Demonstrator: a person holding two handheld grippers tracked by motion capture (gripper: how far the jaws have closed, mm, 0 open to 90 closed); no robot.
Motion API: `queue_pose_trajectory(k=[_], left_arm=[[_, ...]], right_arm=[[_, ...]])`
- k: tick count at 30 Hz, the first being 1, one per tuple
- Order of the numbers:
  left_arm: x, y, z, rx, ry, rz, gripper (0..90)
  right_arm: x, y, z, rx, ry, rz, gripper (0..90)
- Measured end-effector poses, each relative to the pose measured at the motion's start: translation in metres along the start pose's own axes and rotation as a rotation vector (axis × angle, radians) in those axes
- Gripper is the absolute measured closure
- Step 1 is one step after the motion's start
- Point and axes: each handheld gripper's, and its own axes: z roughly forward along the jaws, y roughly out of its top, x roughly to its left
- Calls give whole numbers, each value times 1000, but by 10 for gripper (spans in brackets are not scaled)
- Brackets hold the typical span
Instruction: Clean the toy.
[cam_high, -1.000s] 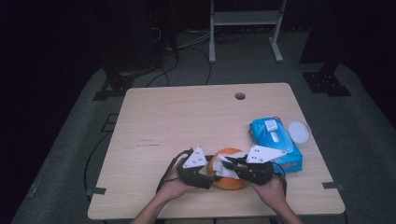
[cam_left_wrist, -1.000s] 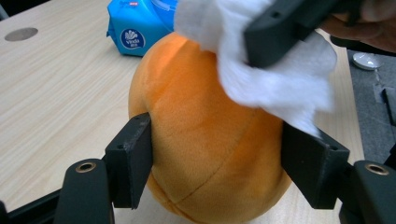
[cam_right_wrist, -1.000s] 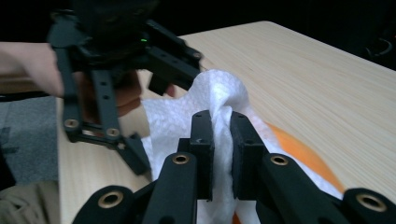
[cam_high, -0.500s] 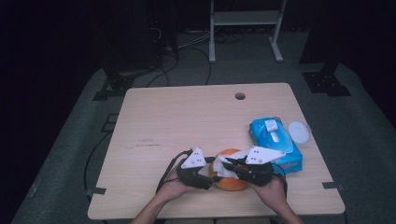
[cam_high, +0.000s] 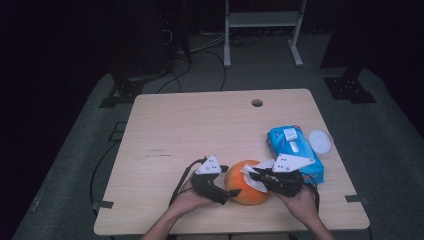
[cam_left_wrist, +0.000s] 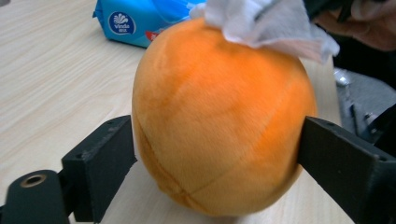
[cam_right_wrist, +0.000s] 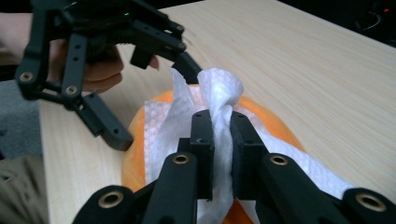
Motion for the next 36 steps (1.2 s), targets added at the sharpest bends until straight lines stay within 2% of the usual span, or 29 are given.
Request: queue_pose_trajectory(k=[4,7,9,10,11,12,14,15,17,20,22,24,27,29,30,31,33,34,35,36], left_arm=[[2,-1,4,3,-45,-43,110],[0,-2,3,-8,-26,-24,248],[-5,0,0,-25,6,24,310],[-5,0,0,-25,6,24,327],[-10,2,-1,-29,19,60,327],[-16,5,-2,-28,44,109,352],[-22,8,-2,-26,72,161,359],[-24,9,-4,-24,82,180,362],[-25,9,-6,-24,87,188,362],[-23,8,-6,-25,73,182,352],[-21,8,-4,-25,52,156,285],[-17,8,-4,-48,27,117,223],[-9,8,-1,-37,0,31,124],[-2,4,6,-15,-61,-48,100],[-1,2,8,-9,-77,-57,101],[-1,0,9,-6,-96,-63,106],[-5,1,5,-15,-69,-21,213],[-5,1,5,-15,-69,-21,261],[-9,4,1,-21,-35,25,299],[-11,6,0,-28,-22,43,316]], right_arm=[[1,-2,-3,3,23,2,805],[4,0,-3,0,8,-10,805],[7,3,-3,-11,1,-27,805],[10,6,-3,-27,5,-37,805],[10,6,-3,-27,5,-37,805],[17,11,-2,-51,25,-53,805],[22,15,0,-67,32,-70,805],[24,16,1,-75,39,-79,805],[25,18,1,-71,28,-95,806],[14,16,-4,-74,7,-54,806],[4,10,-5,-51,27,-36,804],[-3,4,-6,-26,44,-14,805],[-7,1,-11,-30,66,-11,805],[-6,1,-12,-31,93,-32,804],[-5,0,-11,-33,103,-35,804],[-5,0,-10,-31,106,-35,804],[-3,1,-9,-28,101,-42,804],[-3,1,-9,-28,101,-42,804],[1,4,-10,-45,90,-52,805],[4,6,-10,-59,85,-63,805]])
